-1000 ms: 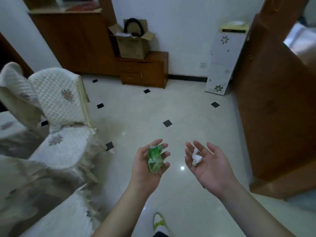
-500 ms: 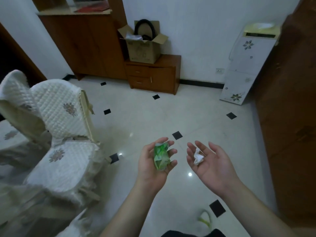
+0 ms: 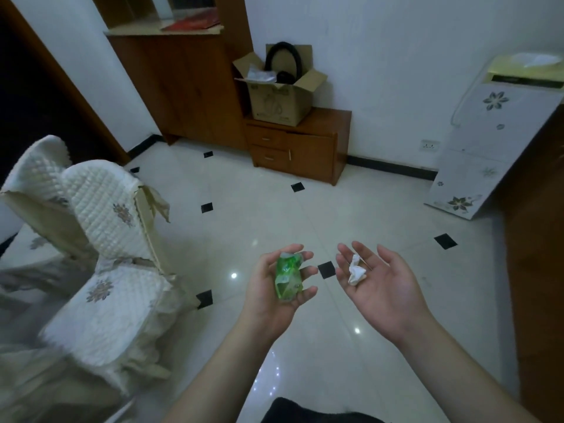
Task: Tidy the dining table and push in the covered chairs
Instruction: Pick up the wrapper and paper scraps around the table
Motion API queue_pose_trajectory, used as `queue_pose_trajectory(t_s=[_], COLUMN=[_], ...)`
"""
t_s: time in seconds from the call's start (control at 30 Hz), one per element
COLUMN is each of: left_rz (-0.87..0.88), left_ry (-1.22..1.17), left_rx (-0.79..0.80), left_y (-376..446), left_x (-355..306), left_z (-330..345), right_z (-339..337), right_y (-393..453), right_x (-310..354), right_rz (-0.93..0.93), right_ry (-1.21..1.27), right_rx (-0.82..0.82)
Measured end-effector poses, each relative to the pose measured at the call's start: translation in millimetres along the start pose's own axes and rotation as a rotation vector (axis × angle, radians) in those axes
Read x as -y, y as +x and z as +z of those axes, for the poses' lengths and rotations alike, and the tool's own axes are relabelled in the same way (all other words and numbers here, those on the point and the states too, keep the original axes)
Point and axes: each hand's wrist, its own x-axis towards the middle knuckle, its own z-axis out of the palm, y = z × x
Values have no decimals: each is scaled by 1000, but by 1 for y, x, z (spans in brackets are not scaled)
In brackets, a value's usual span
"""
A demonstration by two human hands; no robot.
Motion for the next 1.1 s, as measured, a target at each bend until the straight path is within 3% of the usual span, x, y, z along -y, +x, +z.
queue_pose_trajectory(t_s=[0.43, 0.77, 1.1], left_rz=[118, 254, 269], left_ry=[-180, -217, -258], left_rx=[-122, -145, -209], left_y=[100, 172, 265], left_x=[-84, -210, -282], left_z=[-47, -112, -133], right_z=[74, 194, 245], right_y=[153, 290, 410], right_x=[-9, -57, -62], right_rz=[196, 278, 355], right_ry=[-126, -241, -275], right_rx=[66, 143, 125])
